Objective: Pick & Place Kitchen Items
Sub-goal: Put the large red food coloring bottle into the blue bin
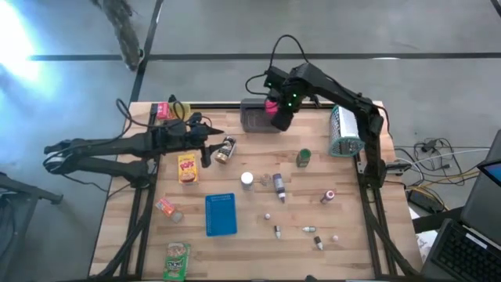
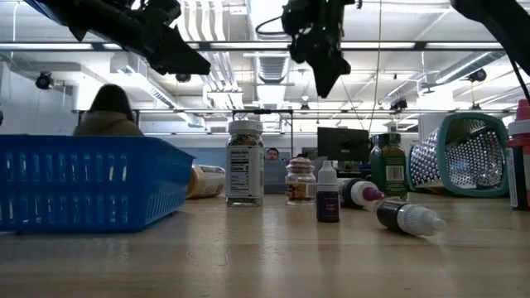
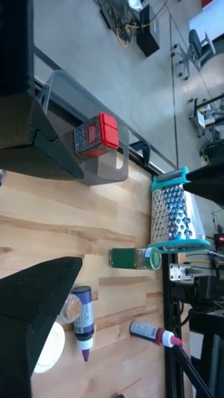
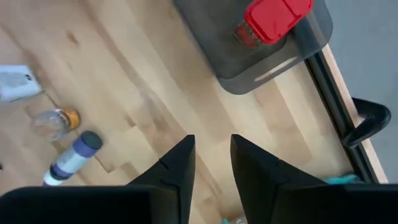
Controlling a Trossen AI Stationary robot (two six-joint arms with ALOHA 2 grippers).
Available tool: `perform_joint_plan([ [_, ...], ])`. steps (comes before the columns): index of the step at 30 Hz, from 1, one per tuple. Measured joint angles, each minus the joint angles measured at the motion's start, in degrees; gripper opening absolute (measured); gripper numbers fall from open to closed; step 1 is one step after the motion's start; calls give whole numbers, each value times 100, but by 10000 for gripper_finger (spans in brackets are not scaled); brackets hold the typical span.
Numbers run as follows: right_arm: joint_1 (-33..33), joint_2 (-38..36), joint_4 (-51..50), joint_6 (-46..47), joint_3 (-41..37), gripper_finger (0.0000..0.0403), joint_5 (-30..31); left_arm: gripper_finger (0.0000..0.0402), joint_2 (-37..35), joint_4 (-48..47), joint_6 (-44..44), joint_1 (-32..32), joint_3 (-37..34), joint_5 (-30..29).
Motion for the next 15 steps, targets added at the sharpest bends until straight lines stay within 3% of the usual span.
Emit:
perform_joint_plan([
  [15, 614, -1206, 0, 135, -175, 56, 13, 218, -66, -28, -79, 0, 0, -24],
])
